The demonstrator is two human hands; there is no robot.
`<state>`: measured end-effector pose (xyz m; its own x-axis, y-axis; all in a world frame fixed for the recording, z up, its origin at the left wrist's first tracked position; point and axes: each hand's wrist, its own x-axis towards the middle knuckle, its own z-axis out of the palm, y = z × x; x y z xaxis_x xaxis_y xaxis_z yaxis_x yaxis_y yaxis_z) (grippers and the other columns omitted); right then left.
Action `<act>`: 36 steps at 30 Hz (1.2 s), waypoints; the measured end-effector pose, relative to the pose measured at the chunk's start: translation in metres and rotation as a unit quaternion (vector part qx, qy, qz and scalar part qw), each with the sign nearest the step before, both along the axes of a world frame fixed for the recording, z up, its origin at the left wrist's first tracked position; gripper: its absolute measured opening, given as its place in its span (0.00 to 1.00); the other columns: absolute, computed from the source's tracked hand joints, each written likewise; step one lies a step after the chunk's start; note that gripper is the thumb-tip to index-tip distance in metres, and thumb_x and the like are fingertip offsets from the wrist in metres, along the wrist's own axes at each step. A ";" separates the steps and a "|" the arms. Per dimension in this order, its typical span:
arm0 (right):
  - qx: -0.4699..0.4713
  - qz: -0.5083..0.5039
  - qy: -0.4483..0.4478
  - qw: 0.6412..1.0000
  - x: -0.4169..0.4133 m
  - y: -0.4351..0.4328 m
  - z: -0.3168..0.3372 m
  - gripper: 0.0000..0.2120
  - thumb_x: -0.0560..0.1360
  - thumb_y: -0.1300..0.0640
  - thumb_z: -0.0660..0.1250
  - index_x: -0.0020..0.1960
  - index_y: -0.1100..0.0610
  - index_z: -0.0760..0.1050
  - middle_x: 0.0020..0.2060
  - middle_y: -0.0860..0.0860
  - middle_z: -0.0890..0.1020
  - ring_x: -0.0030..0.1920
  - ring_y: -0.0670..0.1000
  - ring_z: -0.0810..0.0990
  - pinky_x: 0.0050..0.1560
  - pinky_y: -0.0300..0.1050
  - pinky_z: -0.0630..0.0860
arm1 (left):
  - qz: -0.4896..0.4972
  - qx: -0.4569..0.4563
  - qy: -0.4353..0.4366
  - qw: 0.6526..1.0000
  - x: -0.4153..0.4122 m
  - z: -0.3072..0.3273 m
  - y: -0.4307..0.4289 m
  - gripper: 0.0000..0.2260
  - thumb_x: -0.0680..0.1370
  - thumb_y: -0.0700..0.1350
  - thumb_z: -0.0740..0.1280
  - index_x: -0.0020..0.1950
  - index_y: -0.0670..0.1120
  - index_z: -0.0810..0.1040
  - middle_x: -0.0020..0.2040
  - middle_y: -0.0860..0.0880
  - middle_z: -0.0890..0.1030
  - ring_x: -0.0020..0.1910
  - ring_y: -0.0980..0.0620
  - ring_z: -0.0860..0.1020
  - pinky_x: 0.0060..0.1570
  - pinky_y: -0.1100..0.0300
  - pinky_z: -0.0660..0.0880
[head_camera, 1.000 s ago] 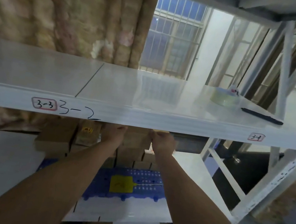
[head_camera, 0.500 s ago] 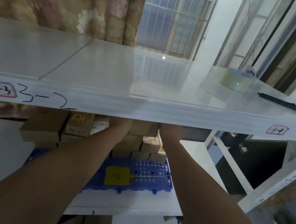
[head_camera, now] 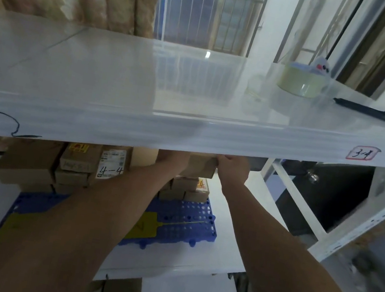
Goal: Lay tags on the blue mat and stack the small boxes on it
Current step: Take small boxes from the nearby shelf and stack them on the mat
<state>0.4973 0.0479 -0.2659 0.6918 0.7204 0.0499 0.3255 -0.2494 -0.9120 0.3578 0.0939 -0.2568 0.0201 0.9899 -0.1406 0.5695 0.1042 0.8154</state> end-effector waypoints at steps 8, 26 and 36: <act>-0.040 0.033 -0.033 0.998 -0.003 0.009 -0.020 0.16 0.78 0.47 0.68 0.43 0.59 0.85 0.37 0.54 0.83 0.41 0.55 0.81 0.44 0.42 0.72 | 0.004 0.038 0.177 0.983 -0.011 -0.012 0.002 0.15 0.83 0.46 0.59 0.37 0.45 0.75 0.35 0.49 0.74 0.33 0.51 0.72 0.31 0.61 0.67; -0.063 0.075 -0.072 0.993 -0.011 0.013 -0.023 0.14 0.81 0.52 0.61 0.39 0.56 0.76 0.33 0.49 0.76 0.37 0.51 0.74 0.34 0.39 0.64 | 0.016 0.059 0.132 0.989 -0.023 -0.014 0.002 0.18 0.82 0.47 0.58 0.33 0.45 0.71 0.33 0.47 0.73 0.31 0.49 0.72 0.31 0.60 0.66; -0.079 0.096 -0.091 0.988 -0.016 0.016 -0.030 0.19 0.80 0.47 0.59 0.65 0.56 0.77 0.59 0.53 0.82 0.57 0.55 0.80 0.54 0.46 0.72 | 0.024 0.073 0.064 0.995 -0.036 -0.018 0.001 0.15 0.82 0.47 0.60 0.35 0.46 0.69 0.34 0.49 0.71 0.34 0.50 0.71 0.33 0.58 0.67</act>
